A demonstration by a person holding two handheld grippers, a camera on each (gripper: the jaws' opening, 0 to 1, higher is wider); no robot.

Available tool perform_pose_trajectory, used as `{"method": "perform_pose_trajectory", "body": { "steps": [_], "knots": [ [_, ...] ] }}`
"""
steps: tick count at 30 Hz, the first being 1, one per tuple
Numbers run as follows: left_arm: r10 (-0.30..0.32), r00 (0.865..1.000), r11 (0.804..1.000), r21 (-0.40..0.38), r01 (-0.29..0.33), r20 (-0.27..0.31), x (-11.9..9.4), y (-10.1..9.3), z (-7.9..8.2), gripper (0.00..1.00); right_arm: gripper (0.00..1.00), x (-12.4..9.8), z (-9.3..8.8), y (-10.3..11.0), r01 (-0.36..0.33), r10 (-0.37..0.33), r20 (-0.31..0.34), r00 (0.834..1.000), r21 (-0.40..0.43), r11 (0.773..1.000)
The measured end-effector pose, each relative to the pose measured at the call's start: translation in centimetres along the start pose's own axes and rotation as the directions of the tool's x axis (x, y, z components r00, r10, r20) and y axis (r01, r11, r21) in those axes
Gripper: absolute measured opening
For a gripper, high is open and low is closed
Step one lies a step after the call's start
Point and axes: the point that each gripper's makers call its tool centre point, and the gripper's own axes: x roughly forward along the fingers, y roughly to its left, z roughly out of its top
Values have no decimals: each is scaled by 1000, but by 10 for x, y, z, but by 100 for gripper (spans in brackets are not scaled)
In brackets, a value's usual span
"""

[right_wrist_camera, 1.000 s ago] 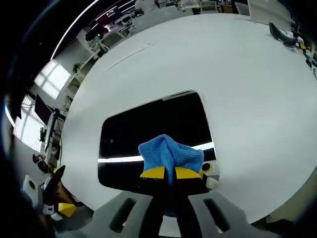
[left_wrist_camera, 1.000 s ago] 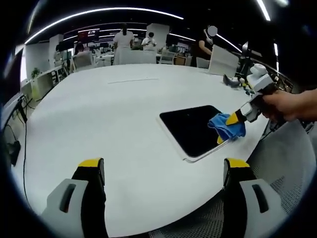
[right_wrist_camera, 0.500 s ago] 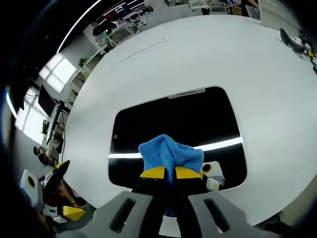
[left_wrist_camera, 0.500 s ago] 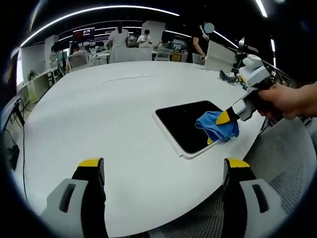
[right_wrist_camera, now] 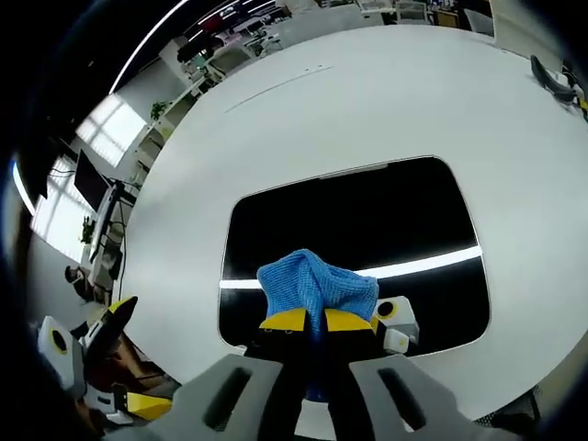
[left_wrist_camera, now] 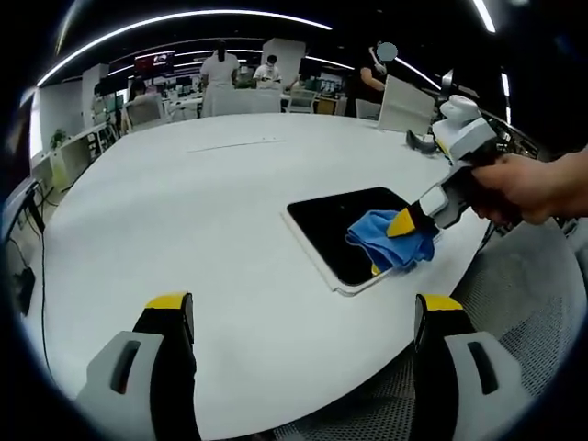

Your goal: Wipe the mirror surface with the cleaning cloth until all visible marks leave the cleaned area.

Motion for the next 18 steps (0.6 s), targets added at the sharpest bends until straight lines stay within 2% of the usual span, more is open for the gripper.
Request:
{"method": "perform_pose_trajectory", "body": {
  "steps": [16, 18],
  "knots": [
    [-2, 1000, 1000, 8, 2, -5, 0, 0, -1, 99, 0, 7, -4, 26, -25, 25, -16, 1000, -17, 1000],
    [11, 1000, 1000, -6, -11, 14, -1, 4, 2, 99, 0, 8, -5, 30, -27, 27, -24, 999, -10, 1000]
  ]
}}
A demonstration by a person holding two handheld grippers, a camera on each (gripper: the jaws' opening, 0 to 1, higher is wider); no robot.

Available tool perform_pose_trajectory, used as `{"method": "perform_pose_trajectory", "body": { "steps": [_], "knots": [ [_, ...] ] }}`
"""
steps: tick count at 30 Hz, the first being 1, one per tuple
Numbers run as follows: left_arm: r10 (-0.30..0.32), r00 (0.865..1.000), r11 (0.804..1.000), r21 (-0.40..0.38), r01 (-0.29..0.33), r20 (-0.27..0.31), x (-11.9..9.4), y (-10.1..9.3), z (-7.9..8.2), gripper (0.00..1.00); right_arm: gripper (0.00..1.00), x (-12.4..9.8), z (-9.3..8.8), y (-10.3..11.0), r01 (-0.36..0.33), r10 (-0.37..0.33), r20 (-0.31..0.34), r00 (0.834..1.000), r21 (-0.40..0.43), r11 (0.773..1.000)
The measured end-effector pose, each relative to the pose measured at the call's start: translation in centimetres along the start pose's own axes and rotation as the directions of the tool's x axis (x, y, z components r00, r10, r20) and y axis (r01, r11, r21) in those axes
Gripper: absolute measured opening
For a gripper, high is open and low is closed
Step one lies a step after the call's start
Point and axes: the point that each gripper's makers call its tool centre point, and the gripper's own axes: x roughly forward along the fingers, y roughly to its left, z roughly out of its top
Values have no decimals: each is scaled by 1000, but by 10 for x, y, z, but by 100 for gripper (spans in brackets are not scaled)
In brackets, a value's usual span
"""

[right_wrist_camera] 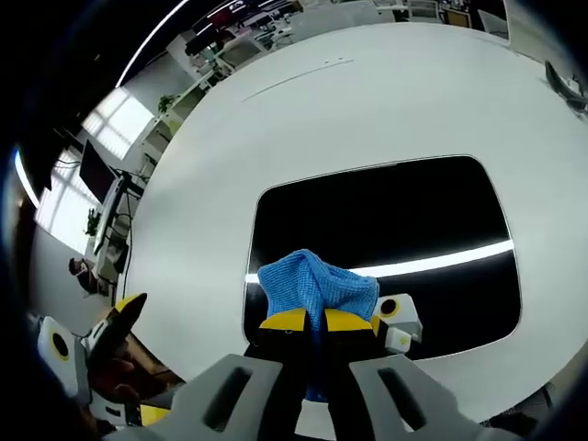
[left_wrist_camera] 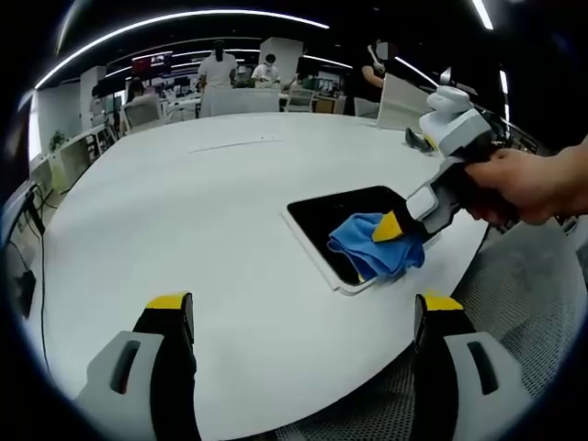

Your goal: Wipe the mirror surface with the cleaning cloth until all visible marks leave the cleaned area.

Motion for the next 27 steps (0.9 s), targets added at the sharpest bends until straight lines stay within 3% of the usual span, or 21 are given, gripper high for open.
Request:
{"method": "perform_pose_trajectory", "body": {
  "steps": [12, 14, 20, 24, 27],
  "knots": [
    [2, 1000, 1000, -13, -2, -12, 0, 2, -4, 99, 0, 14, 1, 29, -21, 20, -8, 1000, -66, 998],
    [-16, 999, 999, -34, 15, -36, 1, -1, -9, 99, 0, 15, 0, 34, -28, 28, -12, 1000, -72, 997],
    [-2, 1000, 1000, -23, 2, -26, 0, 0, -6, 99, 0, 16, 1, 34, -34, 33, -13, 999, -81, 996],
    [4, 1000, 1000, -17, -4, -23, 0, 2, -5, 99, 0, 21, 11, 33, -33, 32, -11, 999, -82, 996],
    [10, 1000, 999, -33, -11, -20, -1, 3, -5, 99, 0, 32, 28, 35, -14, 15, 2, 1000, -140, 990]
  ]
}}
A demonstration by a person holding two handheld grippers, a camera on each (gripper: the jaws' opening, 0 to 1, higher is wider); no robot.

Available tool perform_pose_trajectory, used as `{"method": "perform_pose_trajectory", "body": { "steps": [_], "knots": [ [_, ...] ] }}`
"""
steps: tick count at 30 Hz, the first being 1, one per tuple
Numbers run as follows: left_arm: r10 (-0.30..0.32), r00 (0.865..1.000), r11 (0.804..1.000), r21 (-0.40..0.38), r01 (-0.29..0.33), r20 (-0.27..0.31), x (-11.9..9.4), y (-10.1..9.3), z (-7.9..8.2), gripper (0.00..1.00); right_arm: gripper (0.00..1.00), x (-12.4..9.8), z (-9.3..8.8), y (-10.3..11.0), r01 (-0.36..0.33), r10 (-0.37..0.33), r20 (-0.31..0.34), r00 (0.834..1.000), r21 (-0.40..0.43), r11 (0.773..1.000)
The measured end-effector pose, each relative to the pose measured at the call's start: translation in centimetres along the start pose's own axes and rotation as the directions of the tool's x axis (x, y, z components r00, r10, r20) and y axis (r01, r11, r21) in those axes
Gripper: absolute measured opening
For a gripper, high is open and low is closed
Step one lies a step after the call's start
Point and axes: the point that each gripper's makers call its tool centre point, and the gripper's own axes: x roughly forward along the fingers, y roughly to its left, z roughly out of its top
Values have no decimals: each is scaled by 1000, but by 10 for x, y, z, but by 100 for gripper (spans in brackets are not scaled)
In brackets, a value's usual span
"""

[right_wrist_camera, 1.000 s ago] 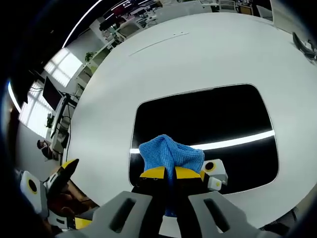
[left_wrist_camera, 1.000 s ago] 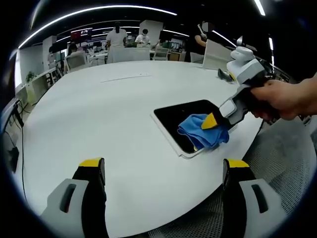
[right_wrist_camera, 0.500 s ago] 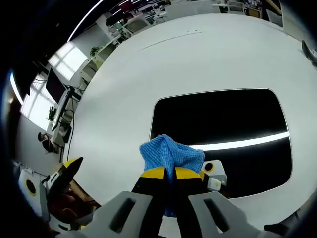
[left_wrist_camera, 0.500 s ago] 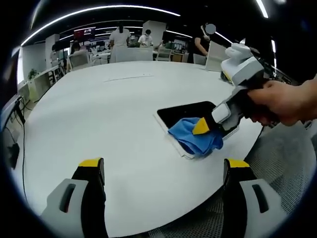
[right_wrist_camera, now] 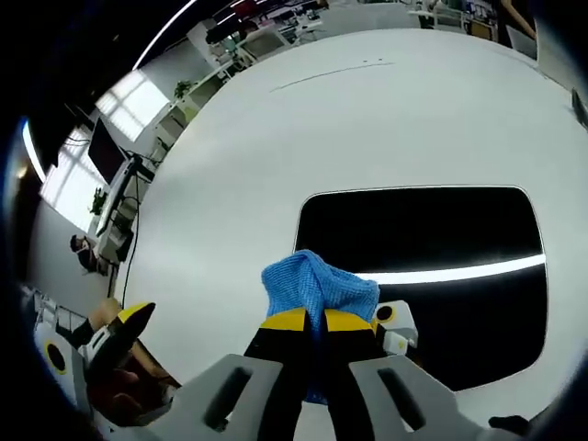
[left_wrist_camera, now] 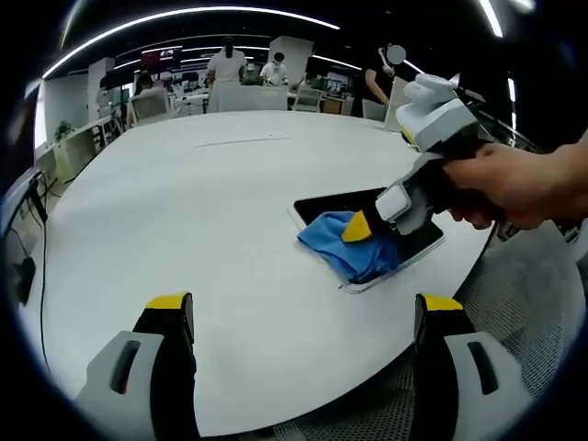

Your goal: Wipe the mirror surface with the cleaning cloth until all visible marks leave the cleaned area.

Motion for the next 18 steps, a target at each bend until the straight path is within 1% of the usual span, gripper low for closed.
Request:
{"method": "perform_pose_trajectory", "body": {
  "steps": [4, 6, 10, 12, 13, 15, 18],
  "knots": [
    [1, 1000, 1000, 0, -1, 4, 0, 1, 1, 99, 0, 9, 19, -4, 14, -14, 7, 1000, -3, 1000],
    [3, 1000, 1000, 9, -3, 2, 0, 1, 0, 99, 0, 10, 24, -5, 17, -17, 7, 1000, 0, 1000],
    [7, 1000, 1000, 6, -7, 4, 1, 3, 1, 99, 0, 11, 33, -6, 19, -19, 17, 1000, -24, 1000],
    [10, 1000, 1000, 5, -10, 15, 1, 4, 3, 99, 0, 16, 43, -8, 11, -9, 54, 999, -45, 999],
    [22, 999, 1000, 6, -22, 23, 0, 6, 5, 99, 0, 16, 46, -10, 11, -8, 67, 998, -43, 999],
    [25, 1000, 1000, 6, -25, 14, -1, 7, 3, 99, 0, 18, 51, -12, 12, -12, 60, 998, -8, 1000],
    [29, 1000, 1000, 8, -29, 13, -1, 7, 3, 99, 0, 18, 53, -10, 10, -9, 60, 998, -15, 1000]
  ]
}}
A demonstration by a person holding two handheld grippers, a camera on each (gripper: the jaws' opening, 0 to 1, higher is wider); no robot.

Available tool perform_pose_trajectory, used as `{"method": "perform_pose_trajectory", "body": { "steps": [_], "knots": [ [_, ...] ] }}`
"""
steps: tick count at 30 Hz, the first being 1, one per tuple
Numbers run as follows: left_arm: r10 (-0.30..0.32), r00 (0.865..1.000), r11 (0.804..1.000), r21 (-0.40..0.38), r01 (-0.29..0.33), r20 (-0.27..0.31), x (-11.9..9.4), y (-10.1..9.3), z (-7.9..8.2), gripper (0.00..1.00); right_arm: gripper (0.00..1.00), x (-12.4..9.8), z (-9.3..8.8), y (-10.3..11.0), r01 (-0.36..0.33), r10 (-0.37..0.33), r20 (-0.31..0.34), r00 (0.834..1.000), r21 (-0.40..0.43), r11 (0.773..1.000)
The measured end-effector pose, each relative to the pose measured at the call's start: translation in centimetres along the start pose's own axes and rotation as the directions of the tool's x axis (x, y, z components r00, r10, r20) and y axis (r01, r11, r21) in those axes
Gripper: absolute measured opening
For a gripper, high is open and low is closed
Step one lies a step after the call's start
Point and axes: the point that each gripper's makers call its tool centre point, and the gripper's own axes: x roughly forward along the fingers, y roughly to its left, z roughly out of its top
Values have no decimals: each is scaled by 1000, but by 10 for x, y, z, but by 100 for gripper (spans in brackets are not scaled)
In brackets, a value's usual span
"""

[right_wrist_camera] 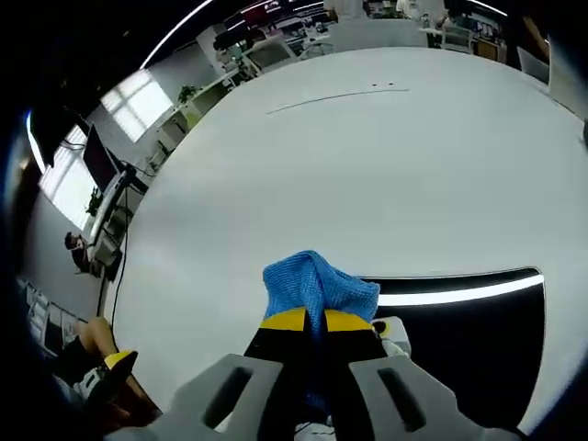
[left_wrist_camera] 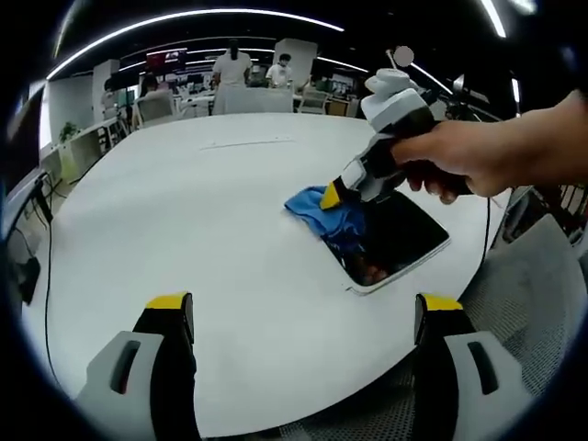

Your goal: Wipe the mirror surface with the cleaning cloth until all visible marks leave the cleaned area.

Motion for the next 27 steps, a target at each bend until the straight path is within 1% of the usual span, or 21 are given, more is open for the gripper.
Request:
{"method": "perform_pose_trajectory", "body": {
  "steps": [6, 10, 11, 16, 18, 20, 21, 22, 25, 27],
  "knots": [
    [-2, 1000, 1000, 3, 2, -7, 1, -1, -1, 99, 0, 5, 5, -3, -1, 1, -10, 1000, 6, 1000],
    [0, 1000, 1000, 8, 1, -13, 1, -1, -2, 99, 0, 2, 3, -2, -8, 8, -5, 1000, -13, 1000],
    [1, 1000, 1000, 6, -1, -12, 1, -1, -2, 99, 0, -2, 2, -1, -6, 6, -3, 1000, -20, 1000],
    [5, 1000, 1000, 1, -5, -11, 0, 0, -2, 99, 0, -5, 2, 0, -5, 5, -4, 1000, -10, 1000],
    [1, 1000, 1000, 6, -1, -17, 1, -1, -3, 99, 0, -2, 5, -3, 1, -1, 1, 1000, -18, 1000],
    [3, 1000, 1000, 4, -3, -16, 1, 0, -3, 99, 0, -3, 5, -2, 1, -1, -12, 1000, -3, 1000],
    [5, 1000, 1000, 7, -5, -21, 1, 0, -4, 99, 0, 1, 8, -3, 1, -2, -11, 1000, -9, 1000],
    [6, 1000, 1000, 10, -5, -23, 1, 0, -4, 99, 0, 1, 8, -3, 4, -4, -21, 1000, -5, 1000],
    [6, 1000, 1000, 12, -5, -24, 1, 1, -4, 99, 0, 2, 7, -5, -3, 2, -24, 1000, -11, 1000],
    [6, 1000, 1000, 14, -6, -26, 2, 1, -5, 99, 0, -1, 6, -10, 4, -5, -20, 1000, -19, 1000]
  ]
}}
